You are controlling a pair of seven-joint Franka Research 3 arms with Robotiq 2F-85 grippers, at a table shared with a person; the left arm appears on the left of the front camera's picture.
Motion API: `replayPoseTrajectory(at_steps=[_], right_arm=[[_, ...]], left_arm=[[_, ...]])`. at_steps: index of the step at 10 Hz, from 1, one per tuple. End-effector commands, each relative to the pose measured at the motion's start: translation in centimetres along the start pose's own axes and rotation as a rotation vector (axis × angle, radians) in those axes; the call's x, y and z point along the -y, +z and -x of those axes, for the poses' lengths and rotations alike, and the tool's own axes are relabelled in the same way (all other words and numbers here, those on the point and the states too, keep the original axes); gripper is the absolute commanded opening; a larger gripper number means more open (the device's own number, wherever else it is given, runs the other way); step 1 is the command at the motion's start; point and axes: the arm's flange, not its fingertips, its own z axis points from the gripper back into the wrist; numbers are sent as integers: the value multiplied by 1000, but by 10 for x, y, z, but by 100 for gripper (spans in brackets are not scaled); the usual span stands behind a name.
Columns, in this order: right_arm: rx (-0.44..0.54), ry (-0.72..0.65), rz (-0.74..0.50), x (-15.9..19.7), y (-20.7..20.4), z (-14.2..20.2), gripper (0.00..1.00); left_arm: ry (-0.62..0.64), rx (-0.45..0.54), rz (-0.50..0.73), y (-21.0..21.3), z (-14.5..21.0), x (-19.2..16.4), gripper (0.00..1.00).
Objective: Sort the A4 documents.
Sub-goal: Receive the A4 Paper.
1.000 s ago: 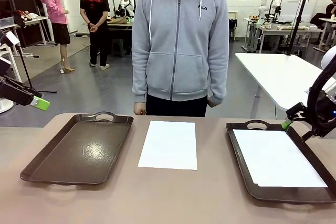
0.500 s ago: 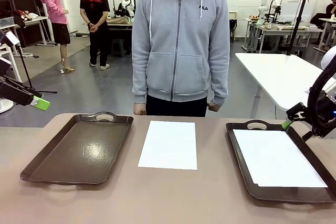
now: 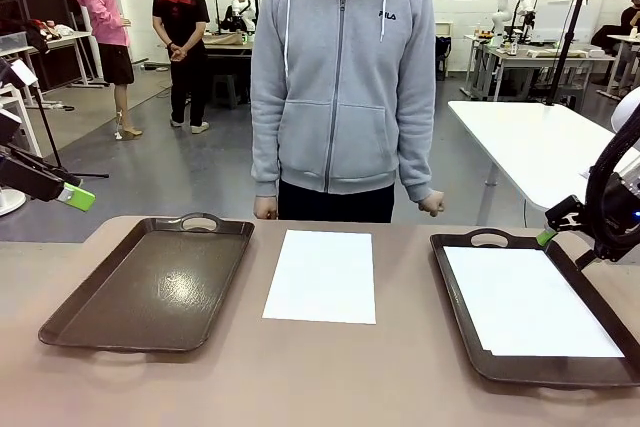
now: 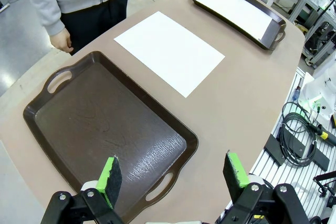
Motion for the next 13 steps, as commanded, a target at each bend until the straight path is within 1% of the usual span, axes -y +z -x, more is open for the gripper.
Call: replayPoseTrajectory(at_steps=[1, 5, 6, 8, 10, 11, 13], right_arm=[[-4, 5, 14, 0, 0, 0, 100], [0, 0, 0, 0, 0, 0, 100], [150, 90, 47, -8, 24, 18, 100], [352, 254, 43, -26, 74, 46, 100], [399, 386, 4, -40, 97, 53, 100], [420, 484, -18, -50, 105, 59, 100], [409, 726, -139, -70, 123, 79, 100]], left_arm=[[-19, 15, 17, -1, 1, -2, 100], [-19, 15, 17, -1, 1, -2, 100], [-19, 15, 17, -1, 1, -2, 100], [-19, 15, 17, -1, 1, -2, 100], [-19, 15, 17, -1, 1, -2, 100], [-19, 15, 17, -1, 1, -2, 100], [-19, 15, 17, -1, 1, -2, 100]])
